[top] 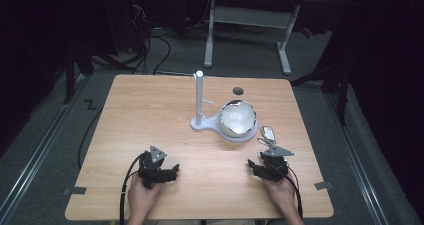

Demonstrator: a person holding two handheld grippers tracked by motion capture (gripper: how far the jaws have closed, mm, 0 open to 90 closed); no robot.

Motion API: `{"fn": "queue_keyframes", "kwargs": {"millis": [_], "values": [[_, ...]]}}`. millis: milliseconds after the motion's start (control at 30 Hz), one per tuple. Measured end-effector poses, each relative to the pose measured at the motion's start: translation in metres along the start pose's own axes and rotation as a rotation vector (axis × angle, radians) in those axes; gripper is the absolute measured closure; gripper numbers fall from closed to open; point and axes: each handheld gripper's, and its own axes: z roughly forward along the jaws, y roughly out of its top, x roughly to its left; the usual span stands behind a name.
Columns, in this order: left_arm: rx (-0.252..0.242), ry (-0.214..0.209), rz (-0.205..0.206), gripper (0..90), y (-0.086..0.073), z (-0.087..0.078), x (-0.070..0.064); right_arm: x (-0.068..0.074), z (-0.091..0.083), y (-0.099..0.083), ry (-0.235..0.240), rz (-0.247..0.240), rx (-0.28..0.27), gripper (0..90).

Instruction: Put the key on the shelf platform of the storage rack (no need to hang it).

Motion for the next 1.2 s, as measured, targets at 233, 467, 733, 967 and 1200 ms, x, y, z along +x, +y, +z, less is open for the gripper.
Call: {"fn": "queue_keyframes", "kwargs": {"millis": [233,467,733,967,1200], "values": [[0.0,0.0,0.0,15.3,0.0,0.0,0.0,0.001,0.0,0.0,-0.002,0.004,-0.001,41.3],[-0.001,-0.001,-0.002,15.3,0.0,0.0,0.0,-0.001,-0.001,0.0,0.002,0.033,-0.009,45.4],[-0.001,0.0,-0.002,15.4,0.0,0.0,0.0,-0.004,-0.009,-0.002,-0.013,0.044,-0.033,45.7],[-0.001,0.0,-0.001,15.4,0.0,0.0,0.0,-0.008,-0.018,-0.006,0.001,0.054,-0.058,50.7],[0.0,0.0,0.001,15.3,0.0,0.0,0.0,-0.012,-0.029,-0.01,-0.001,0.083,-0.098,52.9]]}}
